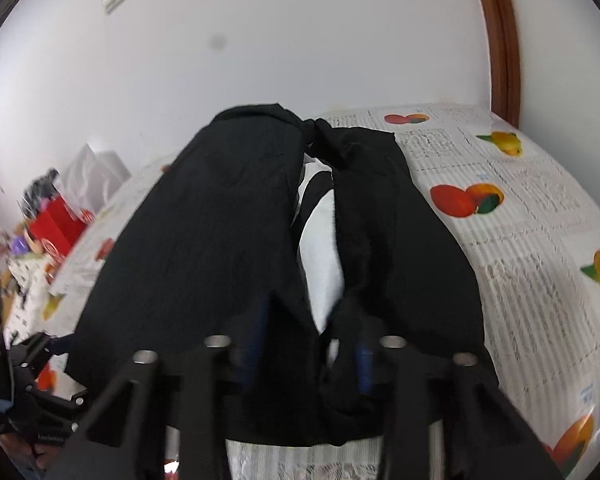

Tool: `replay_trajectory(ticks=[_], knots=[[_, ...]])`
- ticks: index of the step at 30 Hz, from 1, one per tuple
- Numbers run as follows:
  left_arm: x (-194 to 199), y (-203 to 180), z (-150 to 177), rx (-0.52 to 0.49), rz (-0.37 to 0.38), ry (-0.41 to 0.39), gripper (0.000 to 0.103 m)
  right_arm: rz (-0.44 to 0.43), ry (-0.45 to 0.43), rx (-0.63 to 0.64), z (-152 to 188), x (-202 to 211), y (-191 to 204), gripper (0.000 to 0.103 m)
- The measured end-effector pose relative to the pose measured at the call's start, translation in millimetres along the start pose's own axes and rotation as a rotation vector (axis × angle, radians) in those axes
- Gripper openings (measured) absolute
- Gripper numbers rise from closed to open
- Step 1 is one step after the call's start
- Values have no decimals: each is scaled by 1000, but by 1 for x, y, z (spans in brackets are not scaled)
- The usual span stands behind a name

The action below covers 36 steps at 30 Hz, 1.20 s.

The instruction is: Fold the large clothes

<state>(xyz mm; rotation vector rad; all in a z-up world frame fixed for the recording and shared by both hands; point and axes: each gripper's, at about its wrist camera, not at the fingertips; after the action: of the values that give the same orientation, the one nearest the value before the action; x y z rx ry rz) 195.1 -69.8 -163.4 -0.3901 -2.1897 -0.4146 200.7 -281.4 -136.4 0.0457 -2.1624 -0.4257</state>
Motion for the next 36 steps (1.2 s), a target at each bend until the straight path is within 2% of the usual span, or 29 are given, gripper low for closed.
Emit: replay_trajectory(ticks=[2, 4, 6, 9, 11, 14, 17, 20, 23, 25, 29, 31, 32, 34, 36], knots=[[-1, -1, -2, 8, -4, 3, 96, 8, -1, 25, -4, 1, 5, 13], [-3, -2, -6, 11, -4, 1, 96, -17, -14, 39, -9, 7, 7, 9], [-4, -3, -8, 12, -2, 0, 96, -76, -45, 44, -13, 20, 5, 7], [-4, -2, -9, 13, -3, -1, 96, -227, -161, -2, -18, 56, -12, 7], [-3, -2, -8, 14, -2, -1, 96, -258, -220, -55, -18, 68, -24, 7], [-3, -1, -8, 15, -1, -1, 96, -196, -242, -128, -14, 64, -41, 7], [-3, -2, -8, 16, 0, -2, 96, -103, -190, -154, -5, 48, -49, 7], [-3, -2, -9, 16, -1, -2, 96, -59, -144, -150, 3, 37, -49, 8], [2, -2, -5, 15, -2, -2, 96, -38, -132, -128, 4, 41, -43, 16], [5, -2, -3, 13, -3, -2, 96, -29, -125, -116, 2, 43, -38, 17], [5, -1, -3, 12, -4, -2, 96, -29, -72, -94, -2, 33, -29, 34], [5, -1, -3, 13, -4, -3, 96, -25, -52, -86, -5, 24, -21, 34], [5, -1, -3, 13, -4, -3, 97, -15, -45, -83, -8, 18, -19, 34], [4, 0, -3, 13, -4, -3, 97, -11, -52, -68, -13, 12, -13, 9], [4, 0, -2, 13, -3, -3, 97, -80, -114, -59, -17, 26, -14, 6]])
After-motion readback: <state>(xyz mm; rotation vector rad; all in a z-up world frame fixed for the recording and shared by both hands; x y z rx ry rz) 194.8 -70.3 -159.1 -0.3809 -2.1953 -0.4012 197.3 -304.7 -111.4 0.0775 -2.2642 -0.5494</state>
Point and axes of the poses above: each gripper's, at about its wrist camera, not at the fingertips, and x roughly against the way its jaws point, y to its left, z to its underside, and after that the axes turned 14 degrees about -x, right-handed
